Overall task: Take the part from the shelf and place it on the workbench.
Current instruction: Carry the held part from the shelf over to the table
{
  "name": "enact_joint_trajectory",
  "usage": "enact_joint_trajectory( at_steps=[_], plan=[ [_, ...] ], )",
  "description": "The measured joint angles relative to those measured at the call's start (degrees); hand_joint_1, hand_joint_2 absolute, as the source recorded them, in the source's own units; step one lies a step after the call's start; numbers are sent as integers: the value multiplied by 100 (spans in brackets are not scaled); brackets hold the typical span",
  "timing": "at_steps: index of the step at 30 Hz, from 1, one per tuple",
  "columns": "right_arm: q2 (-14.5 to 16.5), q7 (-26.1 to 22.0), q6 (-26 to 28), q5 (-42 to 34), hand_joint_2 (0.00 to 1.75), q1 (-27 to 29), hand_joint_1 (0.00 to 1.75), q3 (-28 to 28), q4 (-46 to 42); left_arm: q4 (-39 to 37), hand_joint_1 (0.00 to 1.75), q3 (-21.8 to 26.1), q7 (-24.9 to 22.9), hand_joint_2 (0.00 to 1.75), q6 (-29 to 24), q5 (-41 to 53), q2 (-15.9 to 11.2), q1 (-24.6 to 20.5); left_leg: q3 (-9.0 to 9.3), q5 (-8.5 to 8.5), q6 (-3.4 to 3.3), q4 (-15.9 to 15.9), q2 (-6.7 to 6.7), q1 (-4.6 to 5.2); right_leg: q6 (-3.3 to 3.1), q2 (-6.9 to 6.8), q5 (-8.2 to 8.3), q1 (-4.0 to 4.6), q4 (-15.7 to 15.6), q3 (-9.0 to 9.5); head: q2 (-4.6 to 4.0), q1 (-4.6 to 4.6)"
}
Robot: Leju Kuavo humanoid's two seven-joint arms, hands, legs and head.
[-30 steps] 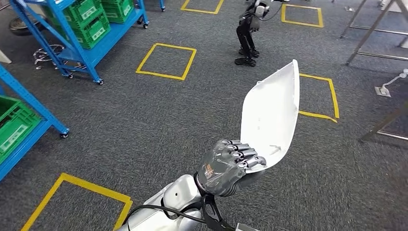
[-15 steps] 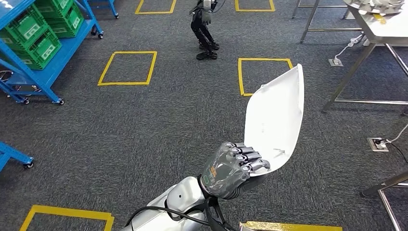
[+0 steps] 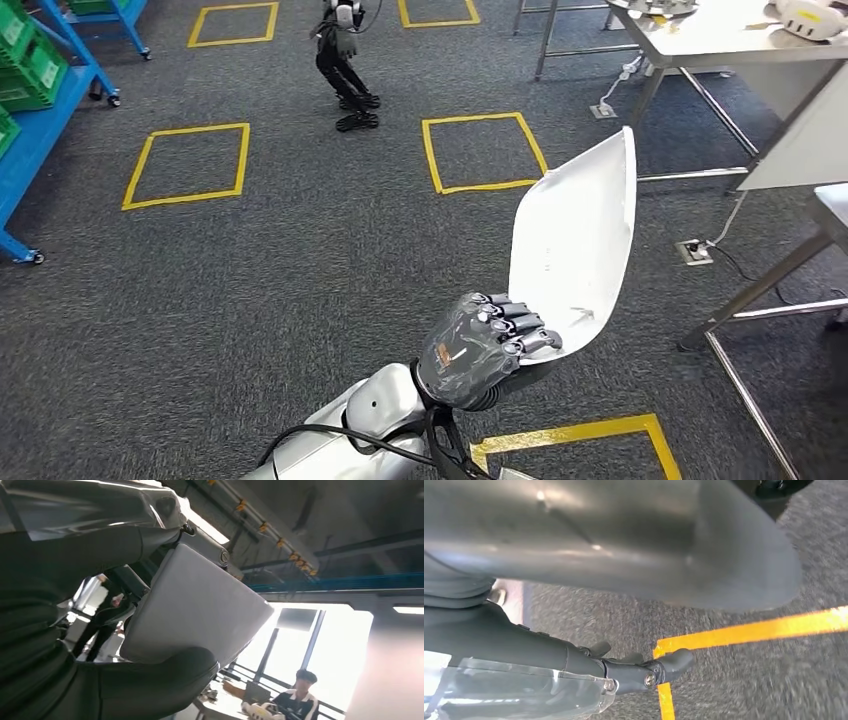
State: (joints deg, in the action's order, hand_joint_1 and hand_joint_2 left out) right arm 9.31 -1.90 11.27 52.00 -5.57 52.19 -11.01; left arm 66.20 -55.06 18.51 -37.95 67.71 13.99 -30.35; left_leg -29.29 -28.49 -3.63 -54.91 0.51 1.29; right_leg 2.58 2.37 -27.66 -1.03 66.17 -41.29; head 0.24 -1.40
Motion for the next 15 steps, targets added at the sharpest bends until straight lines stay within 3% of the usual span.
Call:
enact_joint_trajectory(
  at_steps=[2, 3, 4, 6, 8, 9, 11, 13, 15],
  plan=[
    [-13, -5, 1, 3, 0, -12, 0, 0, -1, -12, 175, -2, 0, 175, -4, -1, -18, 1, -14, -1, 3, -4, -213, -2, 70, -143, -274, -22, 643, -263, 0, 0],
    [-16, -4, 2, 5, 0, -8, 0, 0, -1, -16, 175, -4, -1, 175, -6, -1, -24, 4, -18, -7, 12, -6, -310, -7, 102, -177, -283, -44, 737, -275, 0, 2],
    [-20, 1, 3, 8, 0, 0, 0, 1, -1, -18, 175, -5, -3, 175, -14, 0, -27, 4, -19, -19, 30, -15, -394, -16, 133, -219, -193, -71, 588, -163, 0, 2],
    [-21, 10, 5, 9, 0, 8, 0, 1, 0, -16, 175, -6, -18, 175, -33, 19, -29, -13, -26, -75, 105, -76, -535, -34, 189, -430, 73, -110, -152, 291, 0, 2],
    [-11, 16, 6, 9, 0, 0, 0, 0, -1, -9, 175, -2, -61, 175, -45, 86, -37, -50, -45, -154, 195, -169, -642, -28, 134, -594, 207, -108, -670, 594, 0, -3],
    [-6, 19, 5, 9, 0, -3, 0, 0, -2, -5, 175, 1, -84, 175, -48, 132, -41, -67, -46, -179, 225, -194, -684, -18, 73, -601, 201, -94, -720, 619, 0, -8],
    [-11, 28, 4, 9, 0, -1, 0, 0, -3, 2, 175, 5, -122, 175, -51, 203, -38, -92, -31, -200, 258, -202, -766, -33, -36, -479, 213, -76, -711, 601, 0, -20],
    [-18, 36, 3, 6, 0, -4, 0, 1, -4, 11, 175, 8, -139, 175, -50, 235, -26, -121, -91, -341, 308, -357, -603, -76, -108, -362, 235, -77, -719, 584, 0, -30],
    [-22, 39, 3, -2, 0, -22, 0, 2, -5, 20, 175, 9, -143, 175, -41, 246, -36, -144, -367, -691, 344, -960, -256, -109, -164, -236, 262, -79, -724, 557, 0, -44]
  ],
)
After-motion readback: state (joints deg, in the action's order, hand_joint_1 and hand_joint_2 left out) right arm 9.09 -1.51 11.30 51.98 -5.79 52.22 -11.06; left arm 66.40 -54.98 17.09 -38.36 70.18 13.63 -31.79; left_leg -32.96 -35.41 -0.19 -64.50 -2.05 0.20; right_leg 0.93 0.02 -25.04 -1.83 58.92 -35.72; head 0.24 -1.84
